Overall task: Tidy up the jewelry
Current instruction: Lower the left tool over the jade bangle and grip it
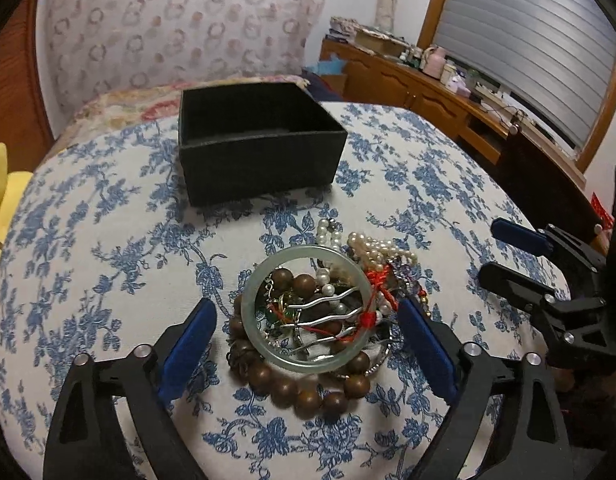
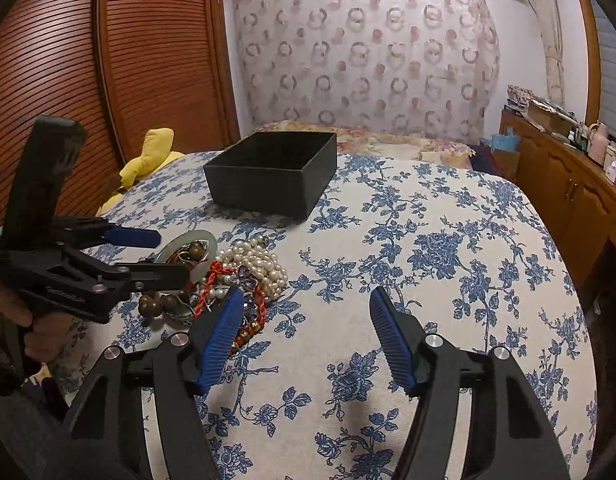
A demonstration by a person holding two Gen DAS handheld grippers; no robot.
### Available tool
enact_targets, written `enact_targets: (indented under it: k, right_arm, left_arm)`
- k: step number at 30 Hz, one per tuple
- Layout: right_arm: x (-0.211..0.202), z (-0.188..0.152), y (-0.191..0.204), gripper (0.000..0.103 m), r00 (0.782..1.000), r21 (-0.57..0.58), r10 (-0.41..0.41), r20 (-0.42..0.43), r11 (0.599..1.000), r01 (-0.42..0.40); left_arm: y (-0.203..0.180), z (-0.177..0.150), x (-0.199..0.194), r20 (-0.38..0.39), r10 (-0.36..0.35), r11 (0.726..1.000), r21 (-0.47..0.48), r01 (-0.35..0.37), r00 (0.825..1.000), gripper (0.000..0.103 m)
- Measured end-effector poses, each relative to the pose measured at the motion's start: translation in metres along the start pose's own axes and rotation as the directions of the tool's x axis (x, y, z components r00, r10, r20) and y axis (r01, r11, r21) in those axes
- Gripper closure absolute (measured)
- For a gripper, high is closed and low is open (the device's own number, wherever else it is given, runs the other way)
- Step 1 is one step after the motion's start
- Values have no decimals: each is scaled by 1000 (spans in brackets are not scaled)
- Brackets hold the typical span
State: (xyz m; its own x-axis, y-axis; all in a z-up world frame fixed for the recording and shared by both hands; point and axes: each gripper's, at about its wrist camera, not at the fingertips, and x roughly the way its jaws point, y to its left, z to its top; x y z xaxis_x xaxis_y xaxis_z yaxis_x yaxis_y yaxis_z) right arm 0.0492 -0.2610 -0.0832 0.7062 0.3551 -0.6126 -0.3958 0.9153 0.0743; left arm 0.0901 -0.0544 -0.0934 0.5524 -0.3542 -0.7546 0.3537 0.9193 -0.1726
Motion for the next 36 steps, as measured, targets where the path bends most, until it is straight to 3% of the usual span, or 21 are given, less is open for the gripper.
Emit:
enact_targets:
  k: [5,9,17,30,36]
  right_arm:
    - [1,2,-1,35,1000,-1,4,1,1000,-4]
    - [4,4,-1,35,1000,-2,17,-3,1000,-17]
    - [24,10,3,50,998,-25,53,-46,998,-54]
    - [67,38,33,56,978,-82,141,-152,985,-155]
    - [88,44,30,72,960,-38,179,-215,981,-191]
  left_arm:
    - [1,0,9,-25,-20,1000,1,20,999,18]
    - [3,0,9,-17,-10,1000,-1,10,1000,34]
    - [9,-4,-9,61,9,1000,-28,-8,998,34]
    - [20,-17,-38,146,52,997,-61,-43,988,34]
    - [25,-20,-39,151,48,996,-77,-37,987,34]
